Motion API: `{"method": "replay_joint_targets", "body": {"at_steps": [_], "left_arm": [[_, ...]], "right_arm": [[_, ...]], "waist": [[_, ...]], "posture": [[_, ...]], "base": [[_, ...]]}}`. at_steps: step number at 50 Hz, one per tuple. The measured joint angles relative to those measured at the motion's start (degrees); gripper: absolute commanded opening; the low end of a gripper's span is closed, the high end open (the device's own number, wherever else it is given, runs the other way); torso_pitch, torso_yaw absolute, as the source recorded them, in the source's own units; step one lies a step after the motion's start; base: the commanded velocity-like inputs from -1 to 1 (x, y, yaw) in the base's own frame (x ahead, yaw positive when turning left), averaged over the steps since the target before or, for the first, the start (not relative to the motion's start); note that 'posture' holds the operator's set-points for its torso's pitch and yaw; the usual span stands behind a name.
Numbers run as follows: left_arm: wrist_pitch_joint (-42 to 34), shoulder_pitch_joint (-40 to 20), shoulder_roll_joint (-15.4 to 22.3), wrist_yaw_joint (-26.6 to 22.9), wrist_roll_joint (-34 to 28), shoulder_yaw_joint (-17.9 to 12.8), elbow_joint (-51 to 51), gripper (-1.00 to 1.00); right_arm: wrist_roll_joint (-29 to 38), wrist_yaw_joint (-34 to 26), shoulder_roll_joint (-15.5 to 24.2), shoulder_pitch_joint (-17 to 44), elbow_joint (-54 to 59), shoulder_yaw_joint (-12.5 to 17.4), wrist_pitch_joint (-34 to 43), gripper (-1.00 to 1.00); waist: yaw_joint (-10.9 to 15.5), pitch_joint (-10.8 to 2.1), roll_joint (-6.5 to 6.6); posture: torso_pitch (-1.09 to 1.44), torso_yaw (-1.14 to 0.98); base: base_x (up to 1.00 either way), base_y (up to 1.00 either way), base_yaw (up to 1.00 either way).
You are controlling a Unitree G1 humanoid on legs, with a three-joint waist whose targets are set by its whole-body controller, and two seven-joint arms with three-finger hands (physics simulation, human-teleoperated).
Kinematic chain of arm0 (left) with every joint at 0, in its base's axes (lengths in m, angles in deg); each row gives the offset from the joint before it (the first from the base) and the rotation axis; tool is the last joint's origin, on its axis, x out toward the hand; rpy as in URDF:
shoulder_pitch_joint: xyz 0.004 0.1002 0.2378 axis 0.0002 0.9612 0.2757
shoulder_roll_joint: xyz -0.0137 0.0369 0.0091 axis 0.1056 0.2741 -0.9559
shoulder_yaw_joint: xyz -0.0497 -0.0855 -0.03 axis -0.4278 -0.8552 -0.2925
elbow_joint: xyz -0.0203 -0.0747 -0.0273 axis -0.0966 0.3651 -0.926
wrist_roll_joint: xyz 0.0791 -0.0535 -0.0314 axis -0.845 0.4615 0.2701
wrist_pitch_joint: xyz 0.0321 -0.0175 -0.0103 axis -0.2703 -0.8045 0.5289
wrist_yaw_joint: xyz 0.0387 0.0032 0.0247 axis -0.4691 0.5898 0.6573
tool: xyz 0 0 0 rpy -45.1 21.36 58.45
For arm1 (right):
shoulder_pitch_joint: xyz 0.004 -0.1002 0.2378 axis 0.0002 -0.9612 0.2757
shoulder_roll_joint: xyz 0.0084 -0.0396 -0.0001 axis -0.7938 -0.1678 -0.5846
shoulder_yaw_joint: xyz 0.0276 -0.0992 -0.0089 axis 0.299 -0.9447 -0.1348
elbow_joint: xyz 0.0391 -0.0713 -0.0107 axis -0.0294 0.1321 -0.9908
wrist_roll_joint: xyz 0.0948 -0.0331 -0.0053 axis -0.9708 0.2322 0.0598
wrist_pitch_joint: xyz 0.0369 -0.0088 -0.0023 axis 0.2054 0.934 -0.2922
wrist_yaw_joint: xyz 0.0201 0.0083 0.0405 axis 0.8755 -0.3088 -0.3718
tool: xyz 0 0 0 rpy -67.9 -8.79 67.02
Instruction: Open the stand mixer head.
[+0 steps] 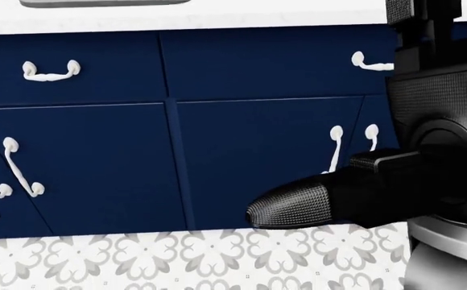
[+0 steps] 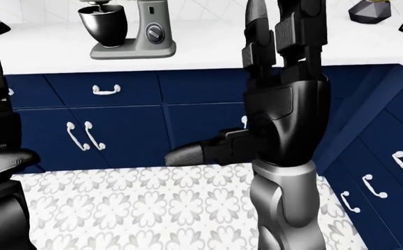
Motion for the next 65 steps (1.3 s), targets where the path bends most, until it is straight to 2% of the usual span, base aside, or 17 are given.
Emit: {"method": "replay_joint_targets", "body": {"at_steps": [5,10,14,18,20,24,27,31,35,40,43,49,52,56,58,62,65], "left_arm": [[-0.3,0.65,-0.09,-0.09,0.19,0.73,-0.44,1.0],[0.45,-0.03,0.1,-0.09,0.29,0.41,-0.98,1.0],[0.34,1.76,-0.42,0.58,0.09,-0.11,0.34,1.0],[-0.09,1.01,-0.2,0.33,0.08,0.41,0.51,1.0],[0.26,1.07,-0.6,0.04,-0.14,0.68,-0.5,1.0],[0.55,0.62,-0.22,-0.59,-0.03,0.77,-1.21,1.0],[0.47,1.48,-0.61,-0.3,-0.06,0.49,-0.97,1.0],[0.15,1.59,-0.22,-0.46,0.1,0.4,-0.7,1.0],[0.25,1.43,-0.14,0.04,0.09,-0.31,-0.84,1.0],[0.31,0.97,-0.11,-0.18,0.04,0.08,-0.57,1.0],[0.82,1.03,-0.01,-0.25,-0.01,-0.42,-0.84,1.0],[0.22,0.88,0.11,0.16,0.22,-0.43,0.99,1.0],[0.49,0.62,-0.01,-0.11,0.31,-0.04,-0.36,1.0],[0.21,1.08,0.2,-0.5,0.54,0.28,-0.81,1.0],[-0.21,1.52,0.45,0.01,0.46,-0.74,0.15,1.0],[0.85,1.5,0.58,0.18,0.4,-1.9,-1.17,1.0],[1.01,1.76,0.53,0.12,0.52,-1.57,-1.12,1.0]], "right_arm": [[0.79,-0.73,0.45,-0.84,0.14,1.13,-0.04,1.0],[3.55,-3.6,-0.79,-1.75,-0.29,-1.33,-1.71,1.0],[4.99,-6.15,-1.43,-4.19,0.44,-3.43,-1.72,1.0],[5.99,-6.72,-1.68,-3.9,1.38,-2.48,-0.9,1.0],[6.42,-6.86,-1.69,-4.23,0.23,-2.63,-1.57,1.0],[7.14,-7.25,-1.88,-4.3,-0.39,-2.58,-2.12,1.0],[7.07,-7.96,-2.07,-4.85,-0.8,-3.27,-1.79,1.0],[7.03,-7.7,-2.58,-5.22,0.1,-3.03,-1.11,1.0],[6.64,-8.39,-2.57,-5.16,-0.99,-3.94,-1.35,1.0],[6.36,-8.22,-2.38,-4.92,-1.06,-3.22,-1.89,1.0],[5.8,-8.43,-2.36,-5.03,-1.51,-3.45,-2.73,1.0],[6.21,-8.4,-2.31,-4.9,1.08,-3.07,-0.27,1.0],[6.46,-8.47,-1.96,-4.71,-1.12,-3.24,-1.11,1.0],[7.36,-8.67,-2.32,-5.88,-0.68,-3.38,-0.62,1.0],[6.75,-9.12,-3.04,-5.93,-0.49,-4.38,0.48,1.0],[7.12,-10.91,-3.35,-6.92,-2.02,-7.09,-0.42,1.0],[7.3,-11.6,-3.45,-7.19,-1.95,-6.91,-0.53,1.0]], "waist": [[-0.91,-0.52,-2.45],[-1.94,0.69,2.44],[-1.51,3.44,-2.28],[-0.78,1.67,-1.91],[-1.35,1.67,-3.49],[-1.69,0.13,1.07],[-1.11,1.97,1.48],[-0.86,0.93,3.94],[-0.64,1.51,0.92],[-0.47,0.04,1.46],[0.35,2.11,-1.29],[0.07,0.51,0.41],[-0.56,1.66,-1.91],[-1.66,1.59,2.09],[-1.21,3.16,1.26],[-0.5,0.71,0.47],[0.3,3.15,-1.06]], "posture": [[0.0,0.0],[0.0,0.0],[0.0,0.0],[0.0,0.0],[0.0,0.0],[0.0,0.0],[0.0,0.0],[0.0,0.0],[0.0,0.0],[0.0,0.0],[0.0,0.0],[0.0,0.0],[0.0,0.0],[0.0,0.0],[0.0,0.0],[0.0,0.0],[0.0,0.0]], "base": [[0.0,0.7,0.0],[0.0,0.2,0.0],[0.0,0.68,0.0],[0.0,0.54,0.0],[0.0,0.66,0.0],[0.0,0.25,0.0],[0.0,0.82,0.0],[0.0,0.4,0.0],[0.0,0.53,0.0],[0.0,0.36,0.0],[0.0,0.33,0.0],[0.0,0.27,0.0],[0.0,0.67,0.0],[0.05,0.02,0.0],[0.38,0.14,0.0],[0.25,0.0,0.0],[1.0,0.0,0.0]]}}
